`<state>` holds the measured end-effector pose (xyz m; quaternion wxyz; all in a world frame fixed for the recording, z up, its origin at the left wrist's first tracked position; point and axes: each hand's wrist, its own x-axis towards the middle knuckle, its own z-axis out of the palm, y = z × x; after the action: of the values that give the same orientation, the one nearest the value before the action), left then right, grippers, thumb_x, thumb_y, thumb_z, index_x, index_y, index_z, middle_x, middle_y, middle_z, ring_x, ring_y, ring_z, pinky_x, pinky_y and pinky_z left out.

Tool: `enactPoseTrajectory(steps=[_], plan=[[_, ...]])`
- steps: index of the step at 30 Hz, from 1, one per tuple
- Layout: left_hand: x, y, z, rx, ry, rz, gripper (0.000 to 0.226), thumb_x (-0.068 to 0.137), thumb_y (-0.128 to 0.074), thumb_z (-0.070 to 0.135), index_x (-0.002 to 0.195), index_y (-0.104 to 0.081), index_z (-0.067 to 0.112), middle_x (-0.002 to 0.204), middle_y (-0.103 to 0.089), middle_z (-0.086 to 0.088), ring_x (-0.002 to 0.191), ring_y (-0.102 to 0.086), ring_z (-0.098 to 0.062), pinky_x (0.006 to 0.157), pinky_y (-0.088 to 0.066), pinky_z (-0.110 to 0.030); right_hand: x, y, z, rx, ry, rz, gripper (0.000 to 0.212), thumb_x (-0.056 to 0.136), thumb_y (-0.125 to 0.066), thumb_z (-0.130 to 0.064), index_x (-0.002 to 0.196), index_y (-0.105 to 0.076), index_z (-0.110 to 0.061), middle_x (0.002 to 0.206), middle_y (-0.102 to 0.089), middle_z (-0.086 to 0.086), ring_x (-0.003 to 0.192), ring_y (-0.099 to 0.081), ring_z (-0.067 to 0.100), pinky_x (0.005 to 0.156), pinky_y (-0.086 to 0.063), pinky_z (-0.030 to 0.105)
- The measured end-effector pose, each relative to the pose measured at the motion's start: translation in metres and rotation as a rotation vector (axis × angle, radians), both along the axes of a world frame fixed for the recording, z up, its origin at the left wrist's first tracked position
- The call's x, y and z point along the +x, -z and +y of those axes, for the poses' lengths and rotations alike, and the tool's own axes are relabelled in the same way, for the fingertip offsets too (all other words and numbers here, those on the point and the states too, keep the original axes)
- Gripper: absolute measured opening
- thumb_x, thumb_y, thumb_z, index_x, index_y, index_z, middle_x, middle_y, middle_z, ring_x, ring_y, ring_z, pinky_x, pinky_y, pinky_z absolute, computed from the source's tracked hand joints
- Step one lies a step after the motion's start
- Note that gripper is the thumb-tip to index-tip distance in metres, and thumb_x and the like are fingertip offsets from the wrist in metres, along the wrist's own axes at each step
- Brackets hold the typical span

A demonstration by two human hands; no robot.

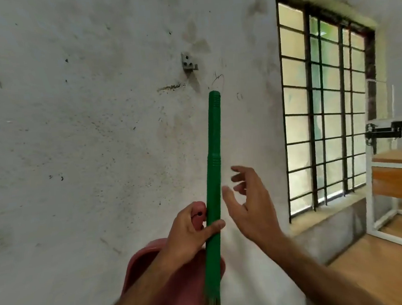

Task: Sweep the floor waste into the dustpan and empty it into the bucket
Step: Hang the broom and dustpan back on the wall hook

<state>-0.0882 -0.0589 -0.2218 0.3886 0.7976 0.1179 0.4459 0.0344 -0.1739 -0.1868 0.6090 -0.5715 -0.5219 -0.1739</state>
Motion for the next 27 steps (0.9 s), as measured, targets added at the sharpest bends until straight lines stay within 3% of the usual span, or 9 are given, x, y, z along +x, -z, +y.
enactPoseTrajectory(steps=[2, 4, 6, 8, 12, 16, 21, 25, 27], plan=[[0.010, 0.003, 0.004, -0.002, -0.022, 0.026, 0.035, 0.080, -0.084, 0.037, 0.069, -0.051, 0.038, 0.063, -0.048, 0.012, 0.061, -0.057, -0.018, 0.062, -0.058, -0.034, 0.011, -0.042, 0.024, -0.142, -0.238, 0.321, 0.043, 0.100, -0.052, -0.050, 0.136, -0.046, -0.027, 0.109, -0.065, -0.006, 0.094, -0.065, 0.007, 0.076, -0.053, 0.021], [0.025, 0.004, 0.006, -0.012, -0.025, 0.055, 0.035, 0.077, -0.086, 0.040, 0.072, -0.052, 0.033, 0.069, -0.053, 0.005, 0.069, -0.063, -0.029, 0.063, -0.061, -0.038, 0.024, -0.075, 0.046, -0.225, -0.519, 0.485, 0.041, 0.102, -0.048, -0.050, 0.130, -0.049, -0.021, 0.105, -0.071, 0.001, 0.088, -0.071, 0.013, 0.082, -0.059, 0.029], [0.040, -0.003, 0.010, -0.009, -0.033, 0.066, 0.035, 0.075, -0.088, 0.040, 0.072, -0.053, 0.033, 0.069, -0.054, 0.006, 0.068, -0.061, -0.029, 0.064, -0.060, -0.038, 0.037, -0.093, 0.064, -0.154, -0.663, 0.476, 0.030, 0.103, -0.051, -0.041, 0.122, -0.053, -0.017, 0.095, -0.069, 0.005, 0.074, -0.067, 0.016, 0.076, -0.060, 0.029], [0.054, -0.015, 0.015, 0.026, -0.090, 0.091, 0.037, 0.073, -0.088, 0.044, 0.068, -0.054, 0.033, 0.065, -0.044, 0.006, 0.059, -0.048, -0.018, 0.061, -0.052, -0.033, 0.051, -0.103, 0.079, -0.059, -0.749, 0.457, 0.021, 0.104, -0.053, -0.031, 0.117, -0.054, -0.016, 0.083, -0.056, 0.005, 0.064, -0.053, 0.013, 0.062, -0.053, 0.026], [0.080, -0.052, 0.017, 0.036, -0.234, 0.101, 0.058, 0.073, -0.083, 0.055, 0.080, -0.052, 0.007, 0.069, -0.044, -0.004, 0.061, -0.042, -0.016, 0.060, -0.045, -0.034, 0.083, -0.127, 0.098, 0.001, -0.855, 0.460, 0.028, 0.104, -0.048, -0.042, 0.117, -0.053, -0.017, 0.072, -0.048, 0.001, 0.055, -0.045, 0.011, 0.051, -0.045, 0.026], [0.090, -0.113, 0.020, -0.054, -0.472, -0.137, 0.060, 0.089, -0.070, 0.048, 0.095, -0.054, -0.009, 0.064, -0.053, -0.010, 0.055, -0.050, -0.016, 0.053, -0.046, -0.022, 0.107, -0.147, 0.115, 0.081, -0.921, 0.413, 0.036, 0.104, -0.043, -0.046, 0.118, -0.053, -0.015, 0.068, -0.045, 0.003, 0.050, -0.040, 0.013, 0.045, -0.040, 0.028], [0.094, -0.201, 0.025, 0.004, -0.690, -0.362, 0.042, 0.091, -0.071, 0.041, 0.100, -0.070, 0.000, 0.061, -0.060, -0.006, 0.046, -0.051, -0.011, 0.044, -0.043, -0.018, 0.106, -0.155, 0.140, 0.010, -0.981, 0.343, 0.035, 0.106, -0.040, -0.041, 0.105, -0.054, -0.009, 0.070, -0.046, 0.009, 0.046, -0.040, 0.017, 0.039, -0.037, 0.026], [0.104, -0.254, 0.026, 0.093, -0.688, -0.201, 0.039, 0.090, -0.070, 0.047, 0.094, -0.073, 0.009, 0.088, -0.076, -0.005, 0.050, -0.052, -0.016, 0.047, -0.044, -0.027, 0.104, -0.157, 0.150, -0.007, -1.032, 0.296, 0.040, 0.107, -0.034, -0.040, 0.093, -0.053, -0.008, 0.061, -0.044, 0.011, 0.041, -0.039, 0.018, 0.038, -0.038, 0.025], [0.105, -0.269, 0.025, 0.088, -0.710, -0.129, 0.037, 0.088, -0.072, 0.048, 0.094, -0.074, 0.011, 0.080, -0.075, 0.000, 0.048, -0.051, -0.012, 0.047, -0.044, -0.024, 0.110, -0.159, 0.157, -0.011, -1.018, 0.315, 0.042, 0.107, -0.032, -0.040, 0.091, -0.052, -0.008, 0.059, -0.044, 0.009, 0.041, -0.039, 0.017, 0.038, -0.038, 0.025]])
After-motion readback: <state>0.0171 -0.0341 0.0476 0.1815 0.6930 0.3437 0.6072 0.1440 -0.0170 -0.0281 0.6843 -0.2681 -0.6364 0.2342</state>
